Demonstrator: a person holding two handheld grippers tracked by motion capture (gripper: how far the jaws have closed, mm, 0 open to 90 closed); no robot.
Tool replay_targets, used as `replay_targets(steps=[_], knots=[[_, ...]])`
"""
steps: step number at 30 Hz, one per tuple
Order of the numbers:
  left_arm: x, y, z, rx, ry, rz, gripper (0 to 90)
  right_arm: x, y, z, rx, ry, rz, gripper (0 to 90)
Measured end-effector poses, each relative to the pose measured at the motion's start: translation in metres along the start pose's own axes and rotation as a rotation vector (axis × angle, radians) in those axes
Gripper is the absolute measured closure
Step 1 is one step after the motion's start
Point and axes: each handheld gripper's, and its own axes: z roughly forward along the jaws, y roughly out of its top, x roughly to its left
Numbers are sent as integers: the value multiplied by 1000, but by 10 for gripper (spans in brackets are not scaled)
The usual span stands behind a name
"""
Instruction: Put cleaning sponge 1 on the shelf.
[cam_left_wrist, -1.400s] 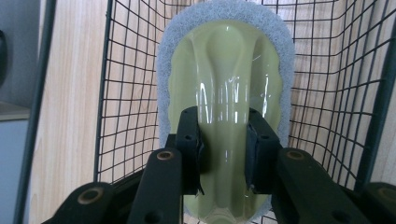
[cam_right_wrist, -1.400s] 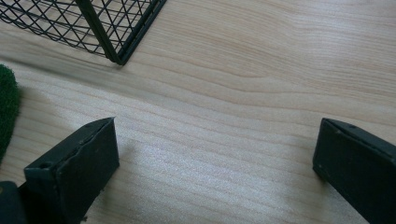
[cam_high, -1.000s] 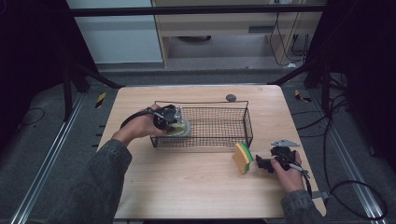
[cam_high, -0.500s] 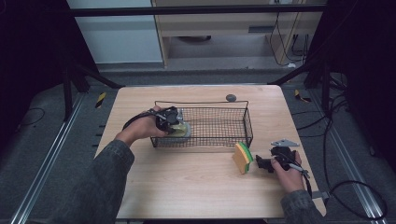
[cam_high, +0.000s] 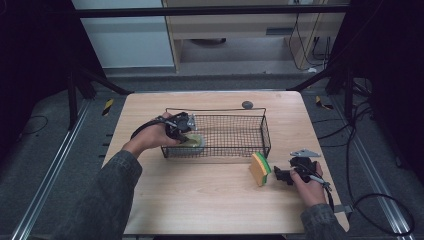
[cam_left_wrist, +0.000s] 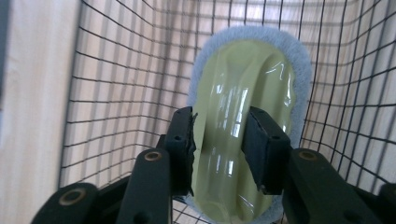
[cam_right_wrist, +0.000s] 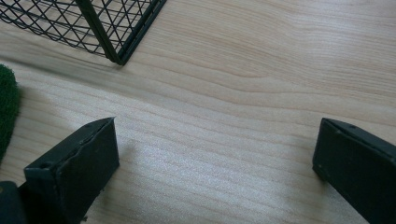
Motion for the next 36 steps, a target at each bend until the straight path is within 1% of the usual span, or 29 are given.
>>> replay_targets(steps=[1,3,5,6,9,10,11,12,13,14,15,16,17,19,20,21,23,24,26,27,29,33,36], knots=[[0,0,-3,-13,-2,-8,623,0,0,0,1,0,-2,6],[1,0,-10,-40,9,-23,595,0,0,0,0,0,-2,6],[2,0,-17,-79,6,-47,584,0,0,0,0,0,0,6],[2,0,-20,-94,13,-56,584,0,0,0,0,0,0,6],[3,0,-31,-139,42,-83,548,0,0,0,0,0,0,6],[3,0,-35,-147,59,-95,523,0,0,0,0,0,0,6],[3,0,-38,-154,76,-106,464,0,0,0,0,0,0,6],[3,0,-42,-156,90,-116,464,0,0,0,0,0,0,6],[3,0,-45,-161,106,-134,423,0,0,0,0,0,0,6],[2,-1,-51,-170,150,-192,295,0,0,0,0,0,0,6],[2,-1,-51,-170,150,-192,231,0,0,0,0,0,0,6],[1,-2,-53,-178,172,-219,231,0,0,0,0,0,0,6],[-1,-3,-55,-193,181,-252,191,0,0,0,0,0,0,6],[-4,-7,-59,-216,188,-305,140,0,0,0,0,0,0,6],[-6,-10,-60,-226,190,-326,125,0,0,0,0,0,0,6],[-9,-12,-62,-239,190,-343,117,0,0,0,0,0,0,6],[-15,-20,-65,-278,185,-406,114,0,0,0,0,0,0,6],[-17,-23,-66,-291,183,-424,110,0,0,0,0,0,0,6],[-25,-31,-69,-316,194,-459,101,0,0,0,0,0,0,6],[-29,-35,-71,-333,205,-481,97,0,0,0,0,0,1,6],[-37,-43,-72,-360,214,-524,83,0,0,0,0,0,0,6],[-58,-63,-73,-389,250,-587,75,0,0,0,0,0,0,5],[-76,-81,-68,-392,277,-632,76,0,0,0,0,0,0,6]])
